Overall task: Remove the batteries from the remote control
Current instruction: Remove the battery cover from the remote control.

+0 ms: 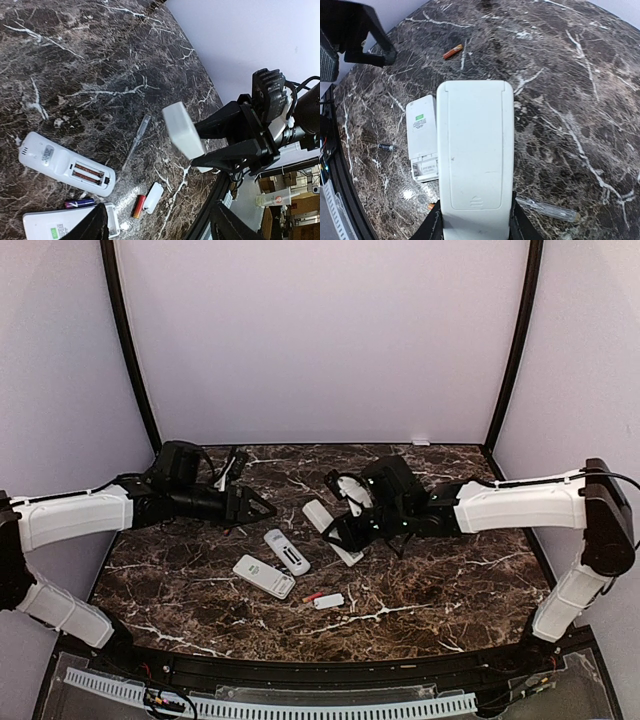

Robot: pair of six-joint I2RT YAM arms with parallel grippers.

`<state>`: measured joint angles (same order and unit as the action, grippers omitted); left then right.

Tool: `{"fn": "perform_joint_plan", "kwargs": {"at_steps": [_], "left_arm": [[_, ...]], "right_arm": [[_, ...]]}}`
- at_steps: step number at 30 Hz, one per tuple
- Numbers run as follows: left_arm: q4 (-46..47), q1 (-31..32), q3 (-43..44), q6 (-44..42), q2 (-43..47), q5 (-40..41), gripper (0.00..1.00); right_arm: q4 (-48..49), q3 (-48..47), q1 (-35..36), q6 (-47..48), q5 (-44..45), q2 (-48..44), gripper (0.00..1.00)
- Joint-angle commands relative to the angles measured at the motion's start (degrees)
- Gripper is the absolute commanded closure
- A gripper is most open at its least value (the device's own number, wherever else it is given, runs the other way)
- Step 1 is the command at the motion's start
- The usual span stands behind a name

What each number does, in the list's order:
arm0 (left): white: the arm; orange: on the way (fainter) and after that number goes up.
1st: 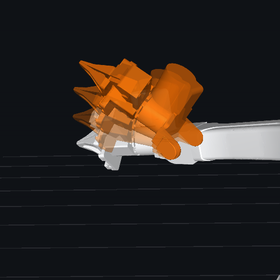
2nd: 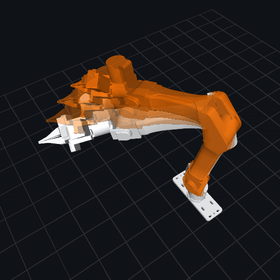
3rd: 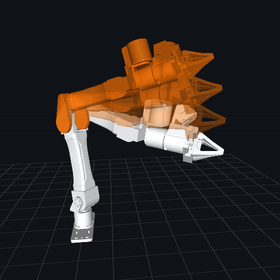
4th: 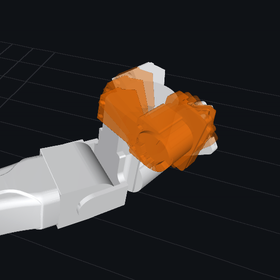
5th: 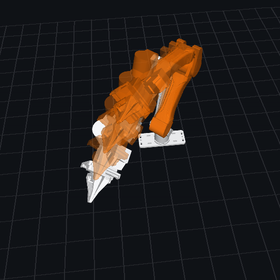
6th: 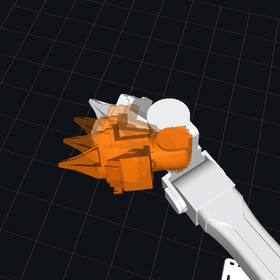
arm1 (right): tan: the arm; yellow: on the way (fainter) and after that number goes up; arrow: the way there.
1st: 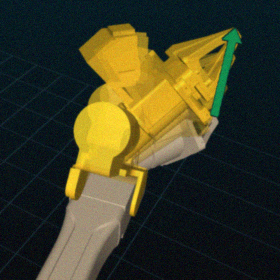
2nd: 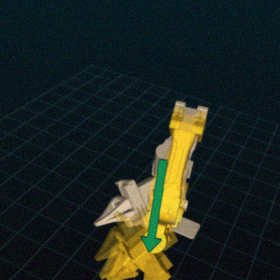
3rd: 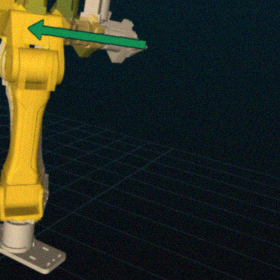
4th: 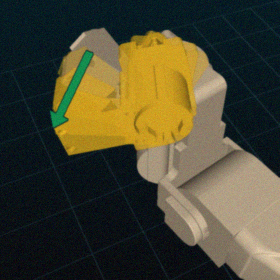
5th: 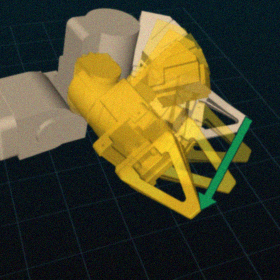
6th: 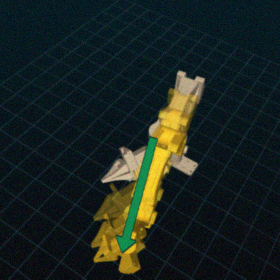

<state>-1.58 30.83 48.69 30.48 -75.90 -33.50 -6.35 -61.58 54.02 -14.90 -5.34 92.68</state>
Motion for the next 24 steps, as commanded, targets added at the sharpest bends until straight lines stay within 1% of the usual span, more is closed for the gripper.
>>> {"fn": "perform_joint_plan", "kwargs": {"at_steps": [1, 6, 8, 10, 11, 12, 14, 22, 24], "left_arm": [[4.7, 1.6, 0.6, 2.4, -1.6, -2.8, 0.3], [4.1, 1.7, 0.5, 1.6, -3.1, -3.9, 0.29], [2.6, 1.8, 1.0, 0.5, -4.3, -4.0, 0.29], [0.1, 1.8, 1.7, -1.0, -5.1, -3.3, 0.31], [-1.4, 1.8, 2.1, -1.9, -5.4, -2.4, 0.34], [-1.9, 1.8, 2.3, -2.2, -5.6, -2.1, 0.37], [-2.7, 1.8, 2.6, -2.7, -5.8, -1.6, 0.39], [-1.4, 1.7, 2.6, -2.0, -7.9, -6.2, 0.39], [-1.5, 1.8, 2.6, -2.1, -8.5, -7.5, 0.41]], "right_arm": [[-0.7, -4.8, 3.5, 3.9, 0.9, 4.2, 0.84], [-2.6, -8.2, 6.6, 6.6, 3.3, 7.0, 0.84], [-3.3, -9.2, 7.5, 7.6, 4.1, 7.7, 0.85], [-4.0, -10.0, 8.5, 8.3, 5.1, 8.3, 0.85], [-4.3, -10.3, 8.9, 8.6, 5.1, 8.6, 0.85], [-4.4, -10.6, 9.2, 8.9, 6.1, 8.7, 0.86], [-4.4, -11.1, 9.8, 9.3, 6.7, 9.2, 0.86], [-6.7, -13.6, 12.0, 11.3, 10.8, 11.6, 0.87], [-7.3, -14.1, 12.4, 11.7, 11.9, 12.1, 0.87]]}}
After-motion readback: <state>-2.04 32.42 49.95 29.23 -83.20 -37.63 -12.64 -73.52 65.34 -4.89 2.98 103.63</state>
